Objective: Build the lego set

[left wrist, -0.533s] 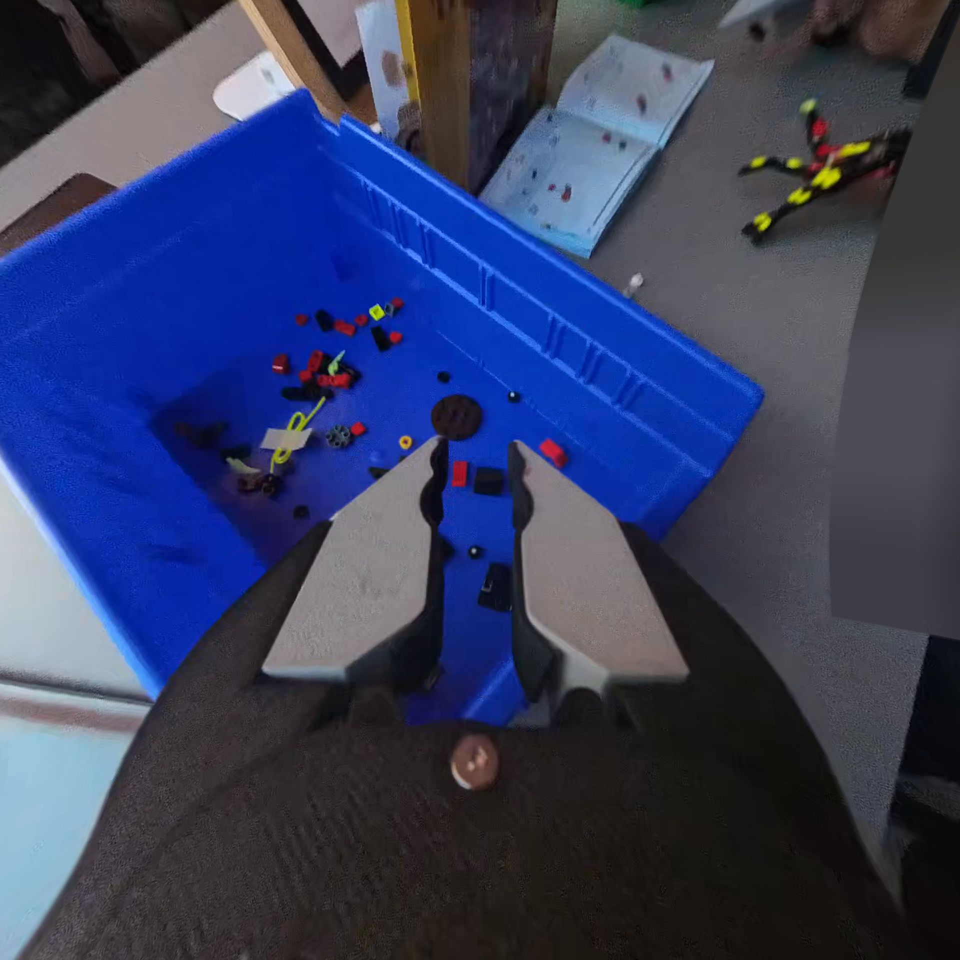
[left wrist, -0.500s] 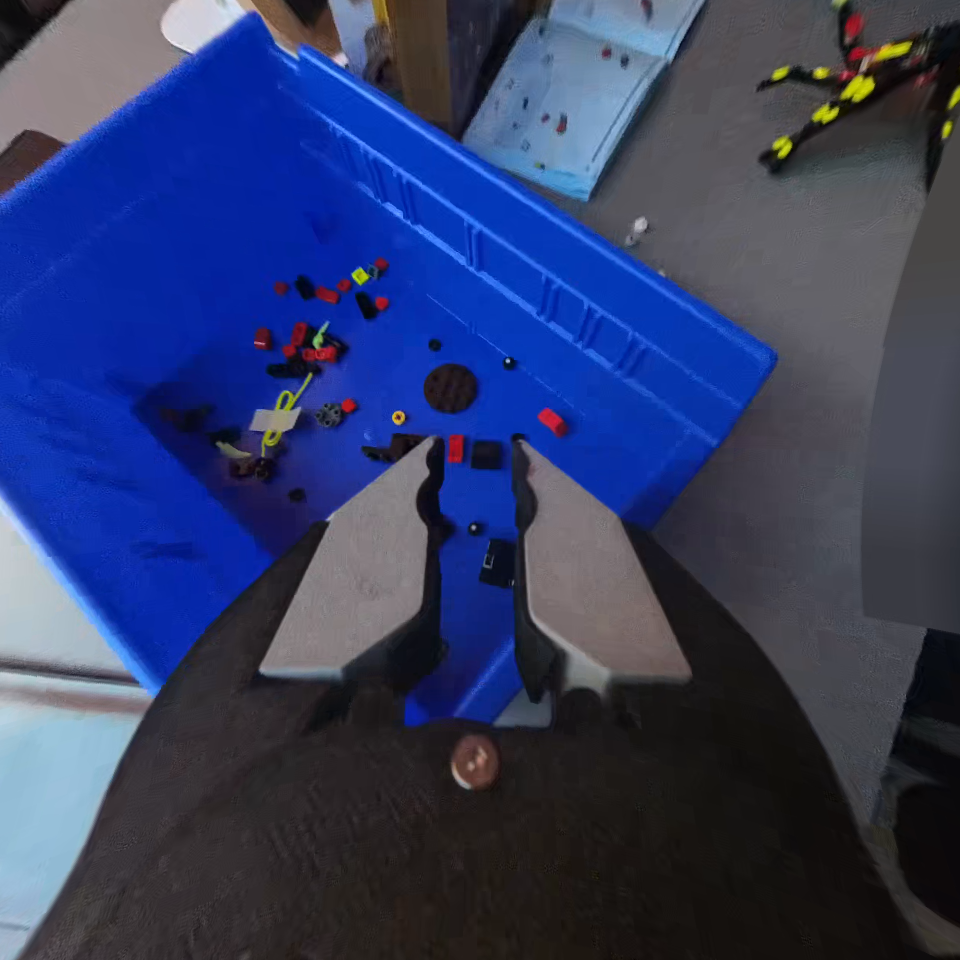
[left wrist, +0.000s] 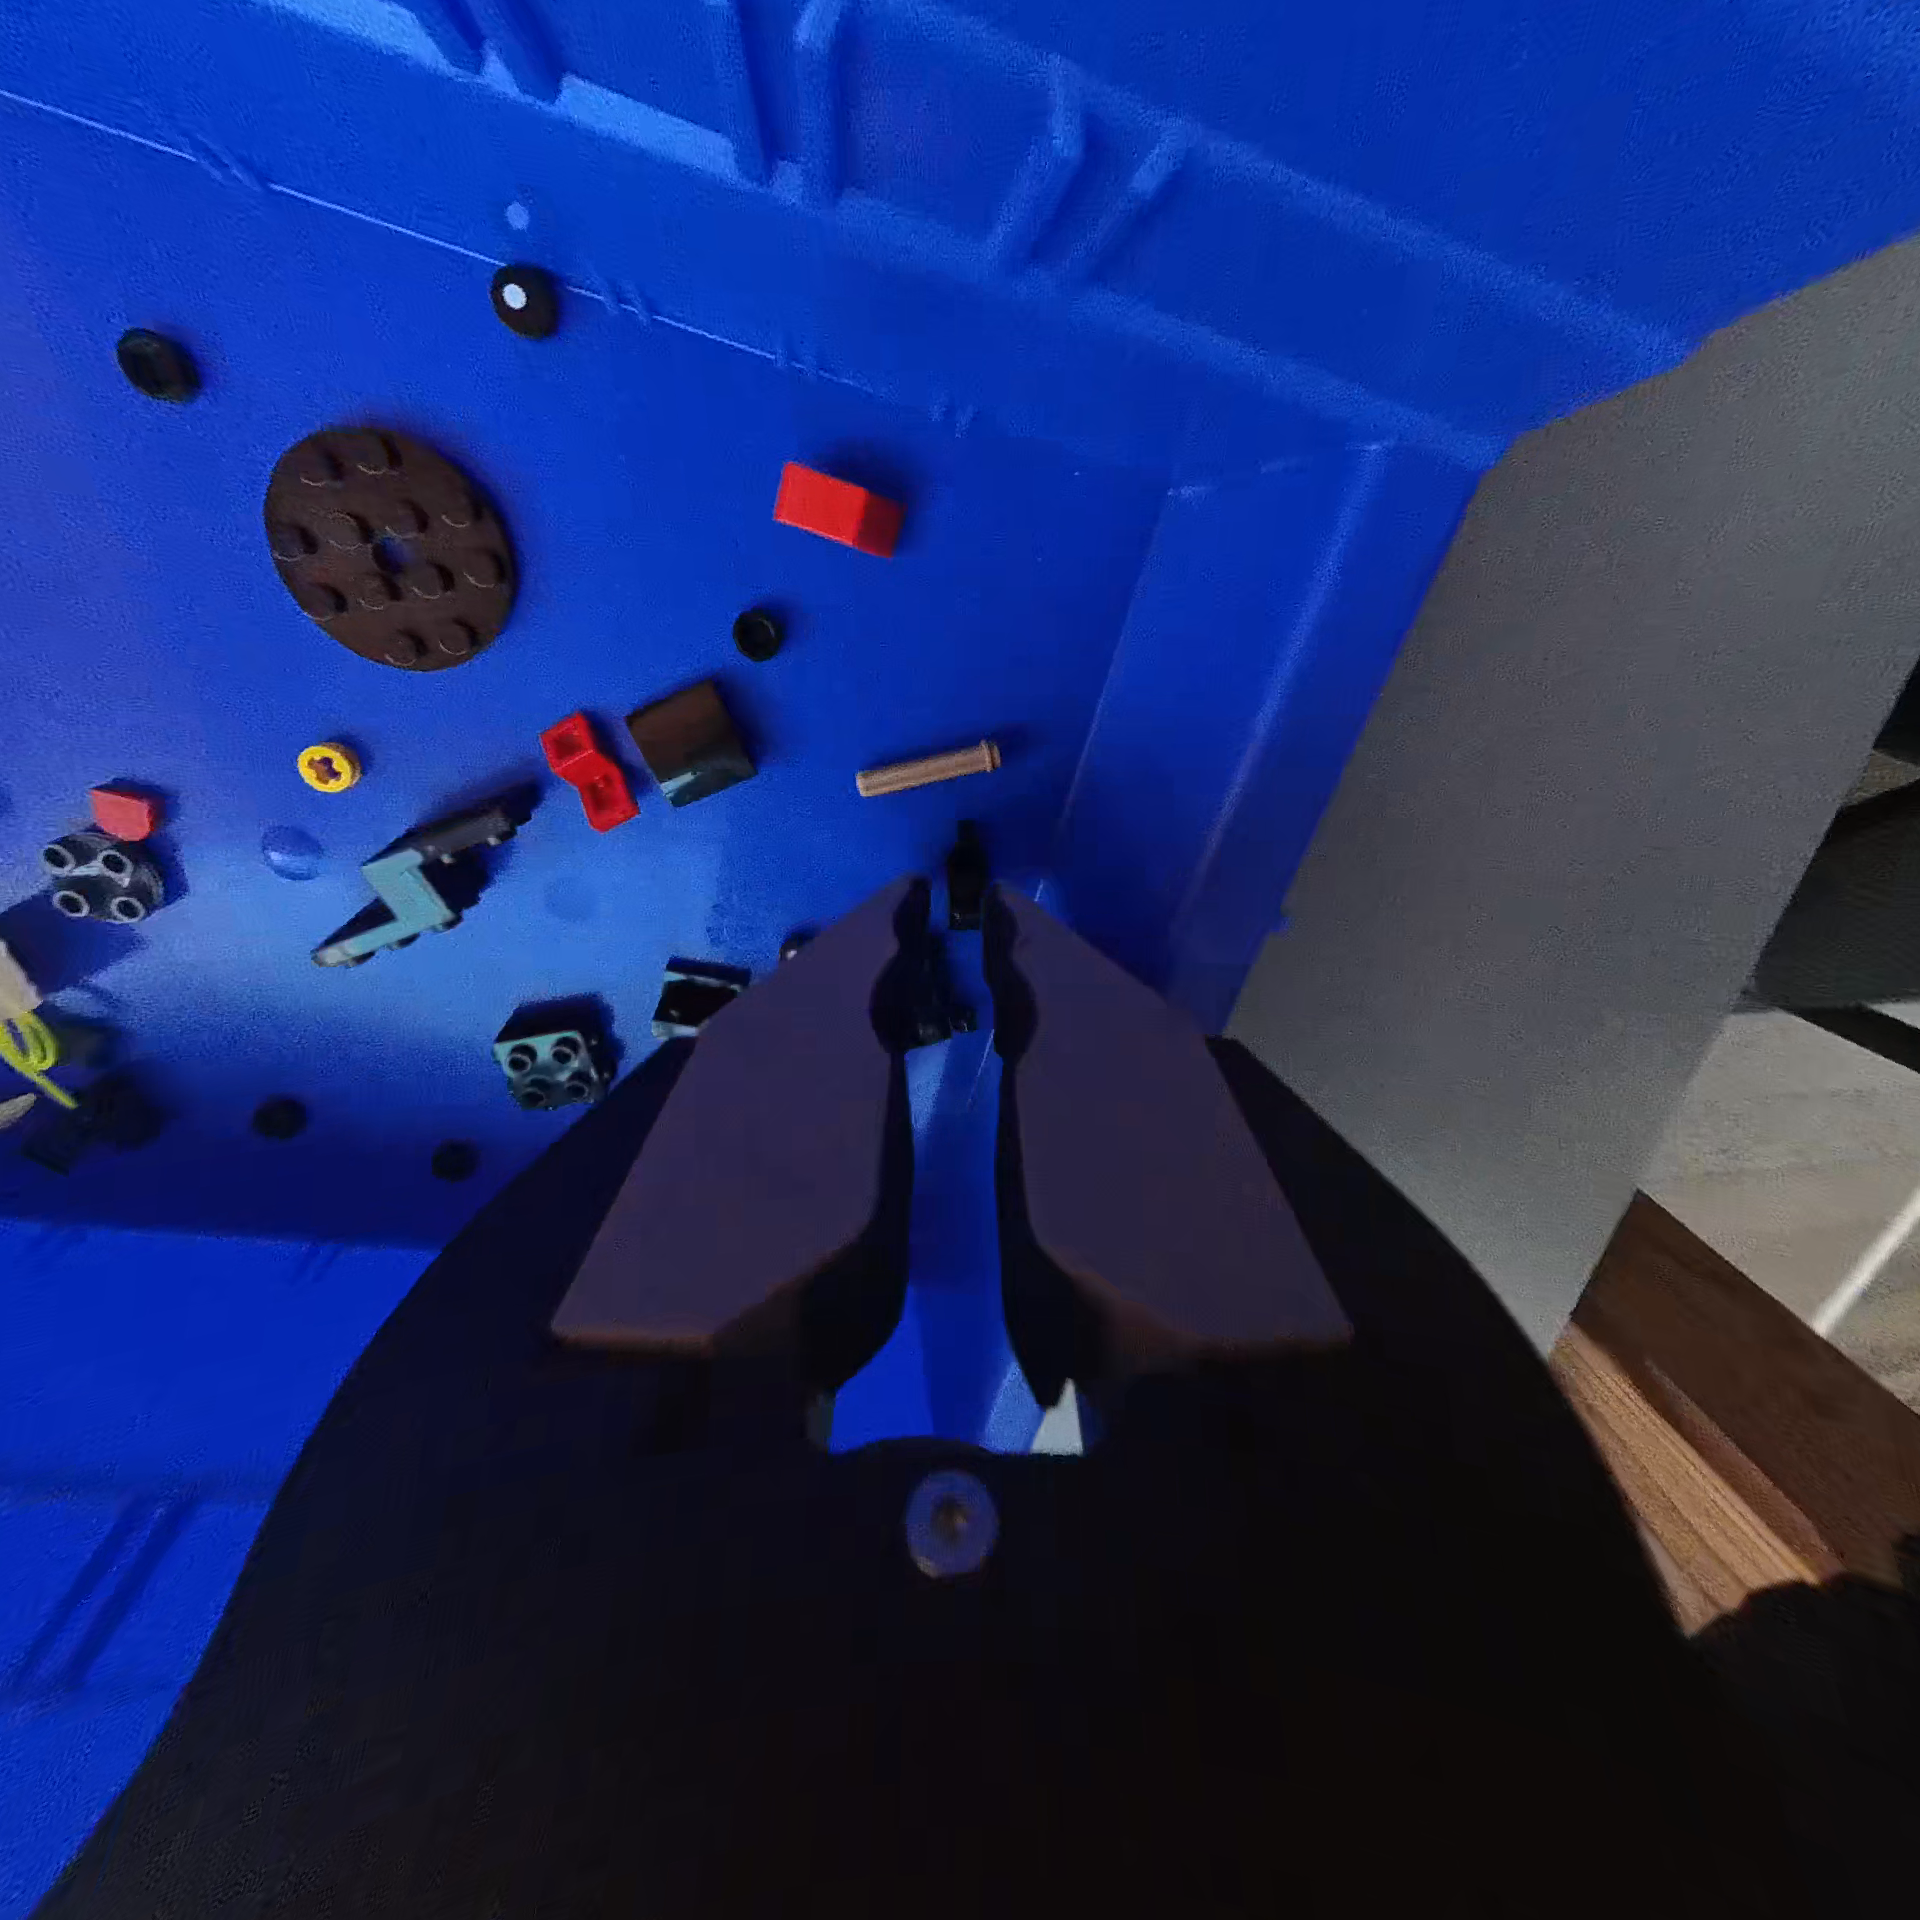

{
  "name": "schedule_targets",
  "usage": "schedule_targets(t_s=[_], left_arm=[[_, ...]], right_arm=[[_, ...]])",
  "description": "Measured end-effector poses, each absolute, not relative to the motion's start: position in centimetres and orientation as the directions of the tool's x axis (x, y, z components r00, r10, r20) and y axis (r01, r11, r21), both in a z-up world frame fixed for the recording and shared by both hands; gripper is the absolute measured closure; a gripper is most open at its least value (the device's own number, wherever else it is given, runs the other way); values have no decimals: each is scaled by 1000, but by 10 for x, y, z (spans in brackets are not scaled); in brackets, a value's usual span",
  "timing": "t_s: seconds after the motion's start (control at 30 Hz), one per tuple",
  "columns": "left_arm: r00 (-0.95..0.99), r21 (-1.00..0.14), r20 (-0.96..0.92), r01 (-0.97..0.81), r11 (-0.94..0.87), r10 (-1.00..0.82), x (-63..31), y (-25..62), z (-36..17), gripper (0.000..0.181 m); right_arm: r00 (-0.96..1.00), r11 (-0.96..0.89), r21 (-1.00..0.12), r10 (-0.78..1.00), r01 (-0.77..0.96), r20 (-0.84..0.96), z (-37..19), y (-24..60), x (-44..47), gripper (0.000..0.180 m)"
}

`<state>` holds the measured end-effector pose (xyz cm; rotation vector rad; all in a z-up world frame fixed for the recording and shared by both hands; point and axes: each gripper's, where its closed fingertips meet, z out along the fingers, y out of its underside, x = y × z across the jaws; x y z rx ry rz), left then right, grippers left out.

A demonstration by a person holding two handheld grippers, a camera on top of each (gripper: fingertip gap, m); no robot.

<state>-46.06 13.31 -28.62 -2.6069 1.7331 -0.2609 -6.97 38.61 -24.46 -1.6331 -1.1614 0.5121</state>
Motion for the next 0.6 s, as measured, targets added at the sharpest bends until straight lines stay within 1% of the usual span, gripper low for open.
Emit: schedule_targets(t_s=[0.03, 0.07, 0.17, 0.3, 0.5, 0.6], left_arm=[[366, -66, 156, -923, -379, -918, -461, 131, -288, 176], [358, -74, 161, -925, -373, -920, -458, 132, -288, 172], [343, -57, 141, -934, -353, -929, -457, 134, -289, 176], [356, -27, 20, -934, -356, -934, -469, 140, -289, 165], [394, -96, 38, -913, -396, -918, -469, 140, -289, 163], [410, -106, 34, -905, -411, -912, -470, 141, -289, 164]], right_arm=[[445, -14, -902, 873, 431, 199, -244, 386, -69, 142], [447, -16, -906, 873, 423, 193, -243, 386, -69, 142], [451, -23, -917, 876, 397, 173, -239, 386, -68, 142], [448, -26, -923, 879, 383, 162, -238, 386, -67, 142], [441, -23, -924, 883, 382, 160, -237, 383, -69, 142], [442, -25, -926, 883, 376, 156, -237, 383, -69, 143]])
